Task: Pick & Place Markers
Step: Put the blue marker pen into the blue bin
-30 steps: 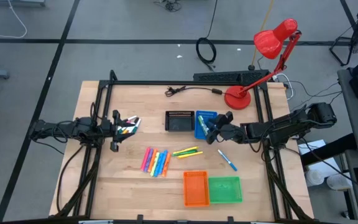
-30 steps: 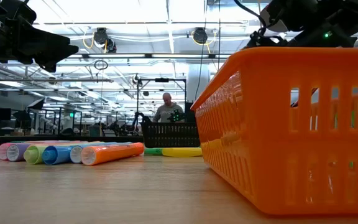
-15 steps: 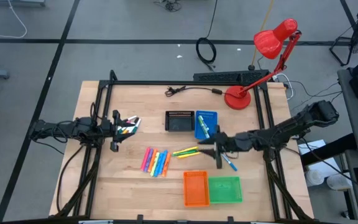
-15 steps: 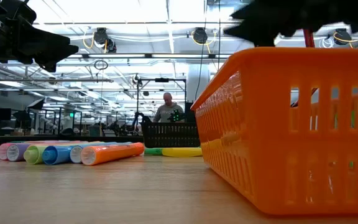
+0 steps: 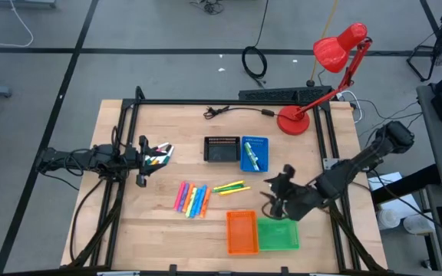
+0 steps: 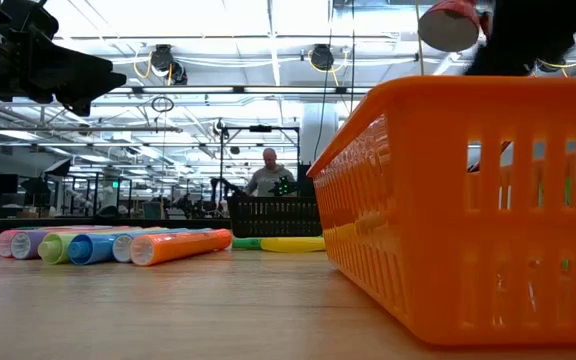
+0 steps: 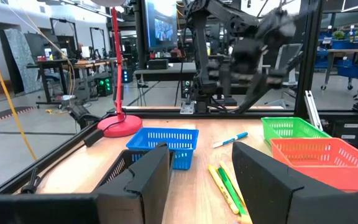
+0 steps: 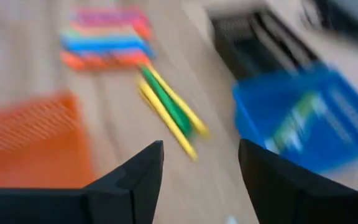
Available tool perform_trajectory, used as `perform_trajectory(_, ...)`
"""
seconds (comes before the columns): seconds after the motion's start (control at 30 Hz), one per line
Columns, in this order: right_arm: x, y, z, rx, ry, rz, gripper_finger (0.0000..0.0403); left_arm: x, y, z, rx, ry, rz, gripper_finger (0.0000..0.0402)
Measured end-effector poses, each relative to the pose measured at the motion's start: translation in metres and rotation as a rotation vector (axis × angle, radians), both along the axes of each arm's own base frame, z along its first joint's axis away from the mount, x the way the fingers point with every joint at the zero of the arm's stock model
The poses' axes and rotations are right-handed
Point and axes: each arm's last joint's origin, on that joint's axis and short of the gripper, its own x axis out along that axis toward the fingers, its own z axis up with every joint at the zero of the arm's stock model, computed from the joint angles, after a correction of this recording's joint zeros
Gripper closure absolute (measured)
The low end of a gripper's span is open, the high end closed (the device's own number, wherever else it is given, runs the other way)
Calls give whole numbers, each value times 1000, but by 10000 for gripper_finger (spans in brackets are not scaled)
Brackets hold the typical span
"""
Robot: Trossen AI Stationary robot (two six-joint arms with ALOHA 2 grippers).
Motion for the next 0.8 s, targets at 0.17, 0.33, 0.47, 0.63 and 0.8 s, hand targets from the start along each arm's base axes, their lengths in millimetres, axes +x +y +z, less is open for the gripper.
perform_trajectory(0.17,-12,-11,-27,80,223,-124,222,0,0,0,0,0,0,220)
perform_trajectory(0.33,-18,-14,-49,110,269,-114,226,0,0,0,0,-1,0,220)
perform_trajectory(0.47,-23,-16,-62,130,287,-110,227,0,0,0,0,-1,0,220)
perform_trajectory(0.63,-30,-20,-77,177,319,-90,227,0,0,0,0,-1,0,220)
perform_trajectory(0.8,-37,-23,-91,210,353,-67,227,0,0,0,0,-1,0,220)
